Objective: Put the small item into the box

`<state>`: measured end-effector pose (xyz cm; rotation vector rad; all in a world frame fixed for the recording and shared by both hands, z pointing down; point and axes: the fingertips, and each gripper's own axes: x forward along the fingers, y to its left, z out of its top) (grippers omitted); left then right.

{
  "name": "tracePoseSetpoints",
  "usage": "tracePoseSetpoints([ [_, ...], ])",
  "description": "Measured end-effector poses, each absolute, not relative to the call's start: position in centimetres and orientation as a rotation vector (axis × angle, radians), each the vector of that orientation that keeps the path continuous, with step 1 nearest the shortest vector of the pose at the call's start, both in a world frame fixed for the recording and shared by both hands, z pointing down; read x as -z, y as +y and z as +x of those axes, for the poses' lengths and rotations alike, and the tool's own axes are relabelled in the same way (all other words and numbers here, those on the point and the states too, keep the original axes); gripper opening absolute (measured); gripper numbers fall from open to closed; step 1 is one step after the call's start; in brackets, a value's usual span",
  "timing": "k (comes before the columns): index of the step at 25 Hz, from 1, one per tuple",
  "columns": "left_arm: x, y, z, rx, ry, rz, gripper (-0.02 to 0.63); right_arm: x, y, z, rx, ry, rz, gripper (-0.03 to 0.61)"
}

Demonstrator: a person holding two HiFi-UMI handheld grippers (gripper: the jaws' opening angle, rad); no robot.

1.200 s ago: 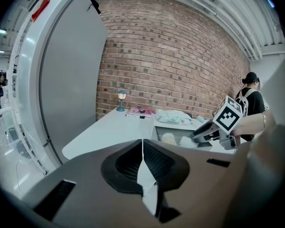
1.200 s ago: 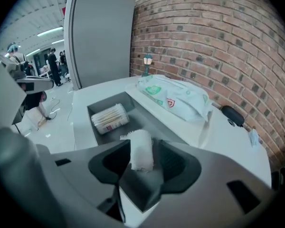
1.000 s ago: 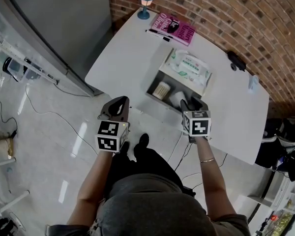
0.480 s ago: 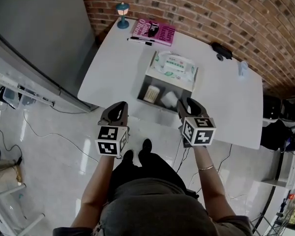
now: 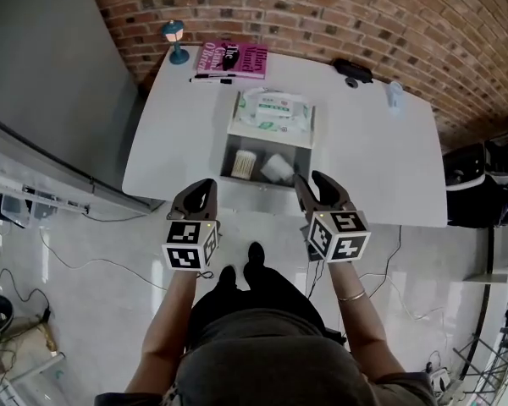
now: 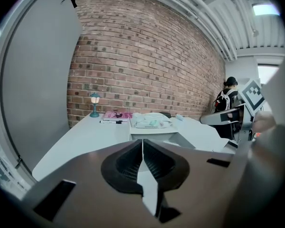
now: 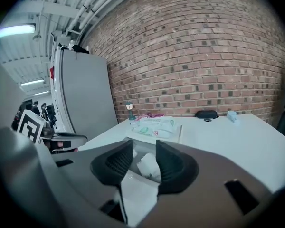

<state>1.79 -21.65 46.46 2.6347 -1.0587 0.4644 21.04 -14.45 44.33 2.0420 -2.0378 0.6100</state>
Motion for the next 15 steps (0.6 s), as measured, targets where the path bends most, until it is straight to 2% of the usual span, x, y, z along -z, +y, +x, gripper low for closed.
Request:
tracePoseSetpoints([
  [15,-45.6,-20.9,4.2,-0.492,-0.921,2.733,0.026,-42.7,-10.3,21.5,-0.615,-1.997,2.281,0.069],
])
